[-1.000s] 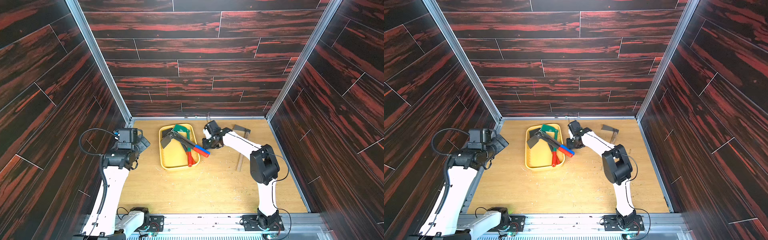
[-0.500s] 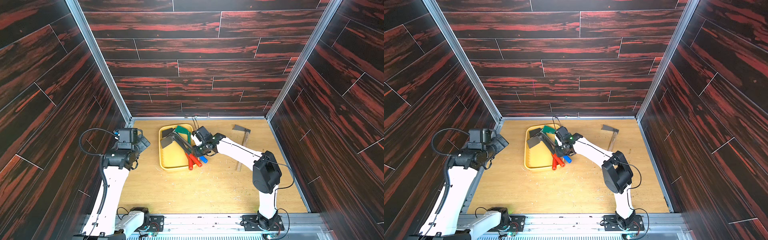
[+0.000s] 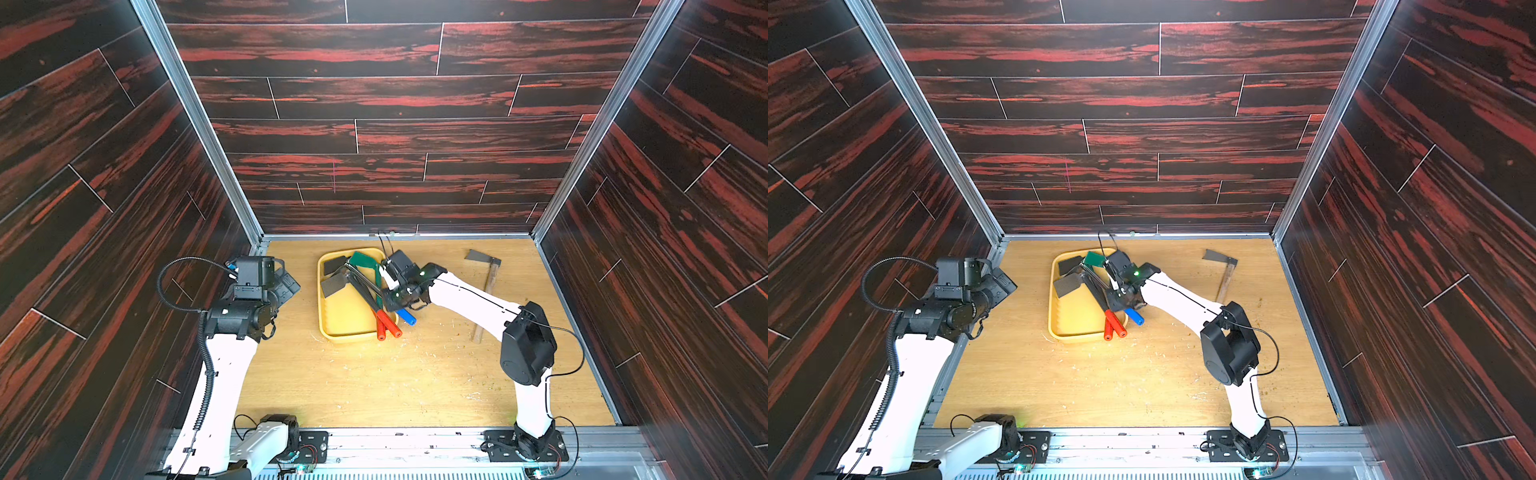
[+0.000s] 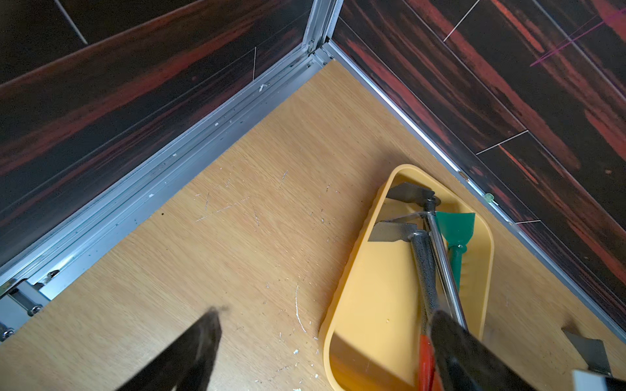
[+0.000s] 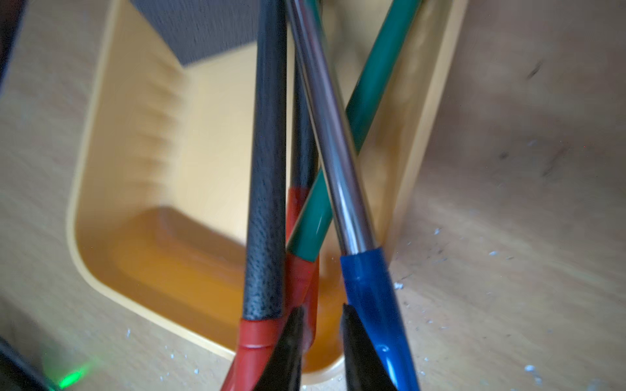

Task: Put the small hoe into the storage box
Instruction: Move the hoe to the center of the board.

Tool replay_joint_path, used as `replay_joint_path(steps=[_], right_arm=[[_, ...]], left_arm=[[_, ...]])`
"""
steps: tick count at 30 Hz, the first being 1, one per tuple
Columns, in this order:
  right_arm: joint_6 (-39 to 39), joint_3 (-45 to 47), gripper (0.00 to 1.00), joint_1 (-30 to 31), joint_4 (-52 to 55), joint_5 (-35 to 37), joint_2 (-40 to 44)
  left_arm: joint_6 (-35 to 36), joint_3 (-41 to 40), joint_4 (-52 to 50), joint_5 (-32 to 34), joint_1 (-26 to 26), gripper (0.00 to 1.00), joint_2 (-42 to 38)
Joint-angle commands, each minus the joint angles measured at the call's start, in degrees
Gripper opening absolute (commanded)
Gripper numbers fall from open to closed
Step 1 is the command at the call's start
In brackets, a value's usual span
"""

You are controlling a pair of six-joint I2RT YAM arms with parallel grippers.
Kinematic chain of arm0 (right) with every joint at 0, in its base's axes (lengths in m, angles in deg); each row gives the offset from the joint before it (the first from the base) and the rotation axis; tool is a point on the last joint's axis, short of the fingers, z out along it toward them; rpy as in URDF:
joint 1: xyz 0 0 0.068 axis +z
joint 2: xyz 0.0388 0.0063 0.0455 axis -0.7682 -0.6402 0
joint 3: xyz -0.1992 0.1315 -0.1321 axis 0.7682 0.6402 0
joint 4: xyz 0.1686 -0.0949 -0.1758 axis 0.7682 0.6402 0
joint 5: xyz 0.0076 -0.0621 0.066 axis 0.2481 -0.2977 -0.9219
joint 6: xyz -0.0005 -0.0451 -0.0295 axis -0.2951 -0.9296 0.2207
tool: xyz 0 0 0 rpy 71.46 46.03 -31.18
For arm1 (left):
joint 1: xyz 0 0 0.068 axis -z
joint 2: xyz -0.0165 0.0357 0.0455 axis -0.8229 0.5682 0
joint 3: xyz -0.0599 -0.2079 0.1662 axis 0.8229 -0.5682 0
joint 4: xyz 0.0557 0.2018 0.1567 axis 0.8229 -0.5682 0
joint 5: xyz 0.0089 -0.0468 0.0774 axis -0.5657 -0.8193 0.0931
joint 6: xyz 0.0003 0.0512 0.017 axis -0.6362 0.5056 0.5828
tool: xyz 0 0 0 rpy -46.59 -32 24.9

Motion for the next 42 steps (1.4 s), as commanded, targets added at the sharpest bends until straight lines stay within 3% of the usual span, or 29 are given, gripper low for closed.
replay_joint_path(steps=[1, 8, 14, 18, 25, 35, 42], right_arm=[[0.1, -2.6, 0.26, 0.0, 3.1, 5.3, 0.4], [4.5, -0.4, 0.26, -3.9, 3.7, 9.9, 2.8], [10.6, 13.5, 0.27, -13.0, -4.3, 5.7, 16.5], [10.1, 15.4, 0.28, -16.9, -1.1, 10.3, 19.7], [11.2, 21.2, 0.29, -24.9, -0.1, 8.0, 24.6], [12.7, 29.1, 0.33, -35.5, 0.1, 5.8, 28.4], [12.5, 31.3, 0.34, -42.7, -3.4, 1.8, 23.0]], left_arm=[[0.5, -0.6, 0.1, -0.3, -0.3, 0.99, -0.5], [2.3, 1.0, 1.4, -3.7, 0.9, 0.98, 1.2], [4.7, 7.4, 0.3, 0.3, 10.5, 0.98, 7.7], [4.6, 9.3, 1.1, 0.0, 13.1, 0.98, 10.9], [5.9, 14.5, 2.1, 2.3, 21.0, 0.98, 18.8], [8.2, 28.4, -1.8, 4.2, 29.2, 0.97, 31.7], [8.0, 24.4, -0.2, 8.8, 29.1, 0.98, 27.4]])
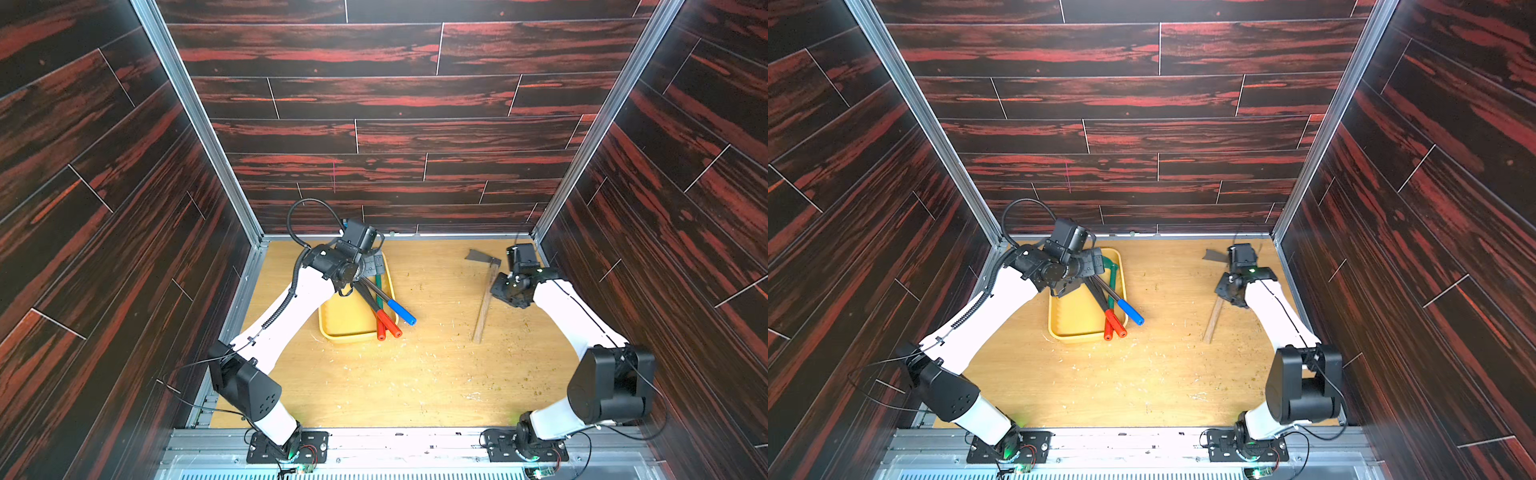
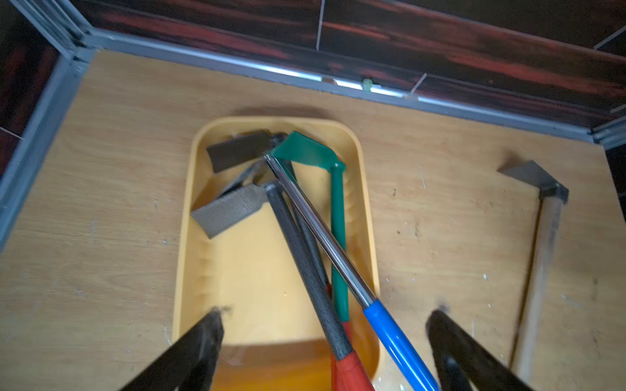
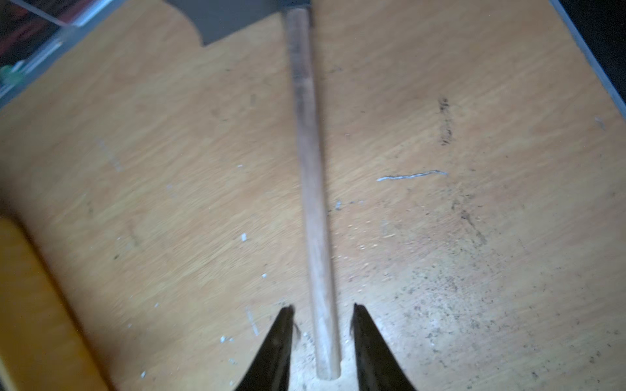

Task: Put the small hoe into the storage box
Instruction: Move the hoe to the center of the board.

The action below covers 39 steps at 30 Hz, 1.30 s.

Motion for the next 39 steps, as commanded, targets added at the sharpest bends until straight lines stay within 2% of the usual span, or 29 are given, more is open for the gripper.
replay_joint_path(steps=[1, 7, 12, 31, 39], right_arm=[[0.0, 0.5, 0.34, -1.7, -2.6, -4.3, -4.2], [0.7, -3.3, 0.34, -3.2, -5.4, -8.9, -12.2], [0.6, -6.8, 0.34, -3.8, -6.1, -9.0, -17.3], [-2.7, -18.0, 0.34, -4.9, -4.5, -7.8, -31.6], [-2.6, -17.8, 0.25, -4.8, -4.9, -9.4, -32.8]], left_arm=[[0.5, -2.4, -1.1, 4.0, -0.7, 0.99, -4.6], [-1.8, -7.3, -0.4, -2.0, -5.5, 0.99, -8.2], [-1.9, -9.1, 0.3, -2.7, -7.8, 0.99, -10.1], [-0.6, -11.9, 0.6, -5.5, -11.1, 0.99, -11.7], [-0.4, -12.4, 0.9, -6.2, -11.4, 0.99, -11.8]])
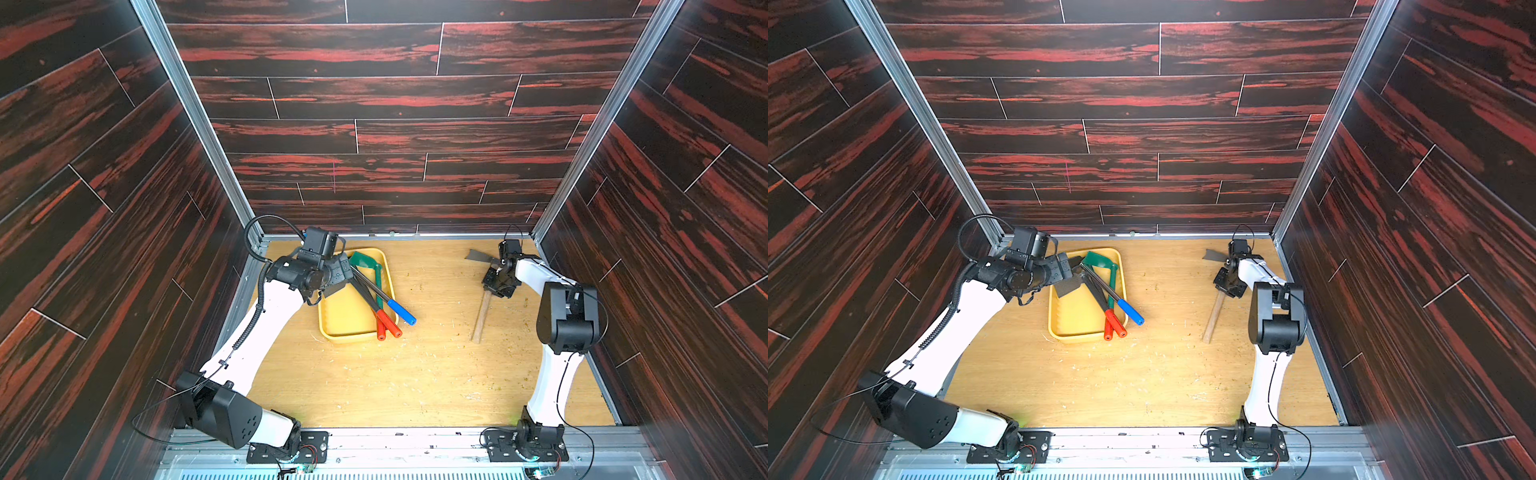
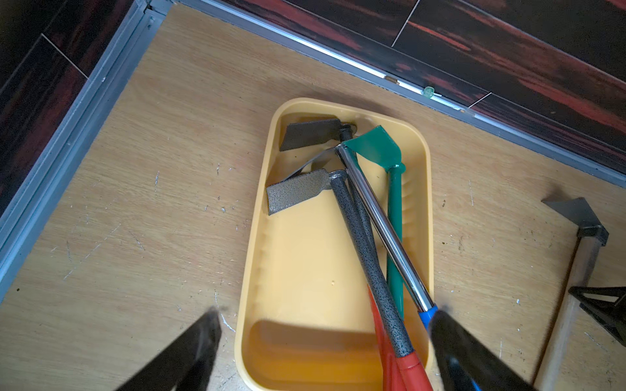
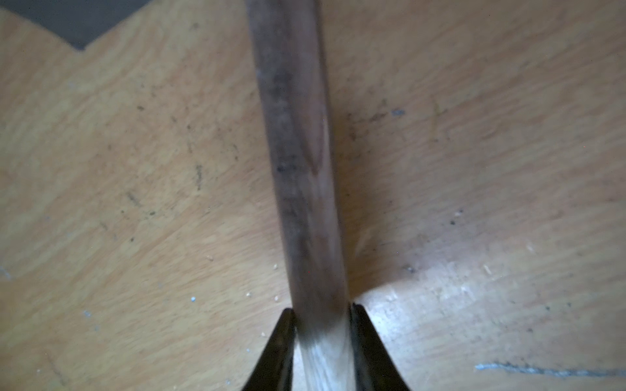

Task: Put the small hoe into the storage box
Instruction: Move the hoe to the center of the board.

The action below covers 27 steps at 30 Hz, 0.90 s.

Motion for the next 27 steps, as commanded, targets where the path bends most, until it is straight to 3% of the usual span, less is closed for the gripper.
replay_joint_path(steps=[1, 27], right_arm=[[0.3, 0.6, 0.22, 0.0, 0.7, -0.5, -1.4], [2.6, 13.7, 0.2, 10.5, -1.8, 1.4, 8.9]], left_arm=[[0.7, -0.6, 0.1, -0.3, -0.3, 0.99, -2.0], [0.0, -0.6, 0.2, 0.0, -0.3, 0.99, -2.5]])
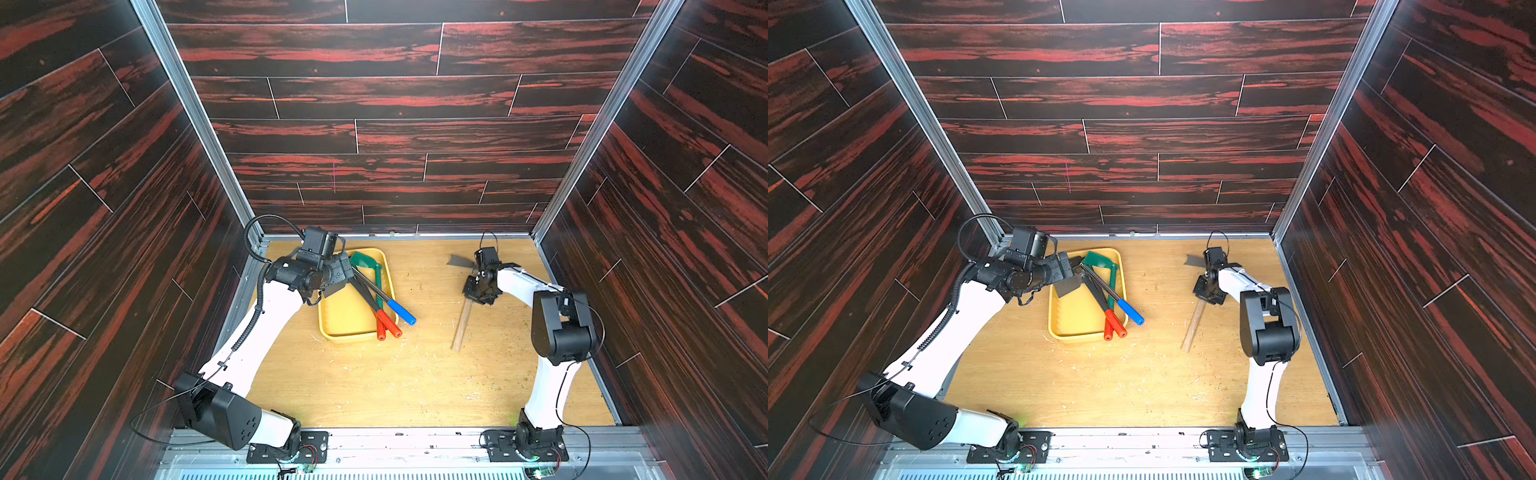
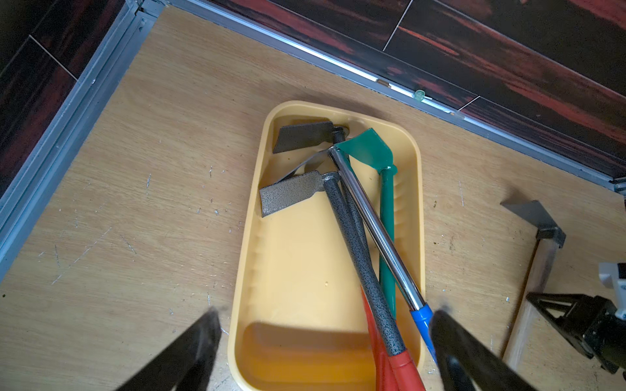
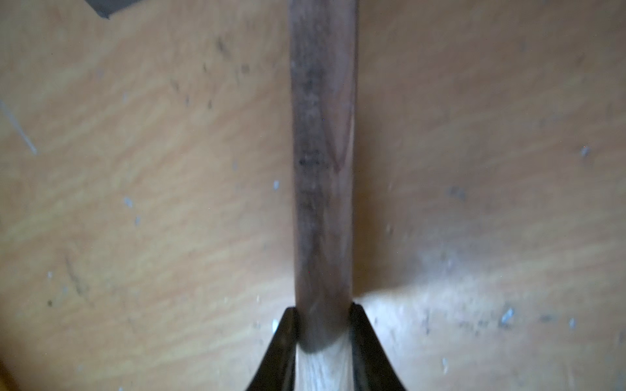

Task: Put the small hoe into the storage box
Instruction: Move the hoe to the center of the board.

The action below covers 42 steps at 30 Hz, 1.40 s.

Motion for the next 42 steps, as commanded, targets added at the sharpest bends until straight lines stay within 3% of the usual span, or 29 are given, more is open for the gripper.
replay_joint_path(steps=[1, 13, 28, 42], right_arm=[[0.9, 3.3, 0.2, 0.4, 2.5, -0.4, 2.4], [4.0, 9.1, 0.2, 5.4, 2.0, 2.2, 8.3], [8.4, 9.0, 0.21, 11.5, 2.1, 3.6, 6.4], [8.6, 7.0, 0.36, 12.6, 5.4, 3.6, 8.1]], left_arm=[[0.0, -0.7, -0.6, 0.5, -0.3, 0.99, -2.1], [-0.5, -0.2, -0.3, -0.5, -0.2, 0.99, -1.5], [-0.3, 0.2, -1.7, 1.8, 0.5, 0.99, -2.5], [1.3, 4.1, -4.2, 5.1, 2.9, 0.99, -0.9]])
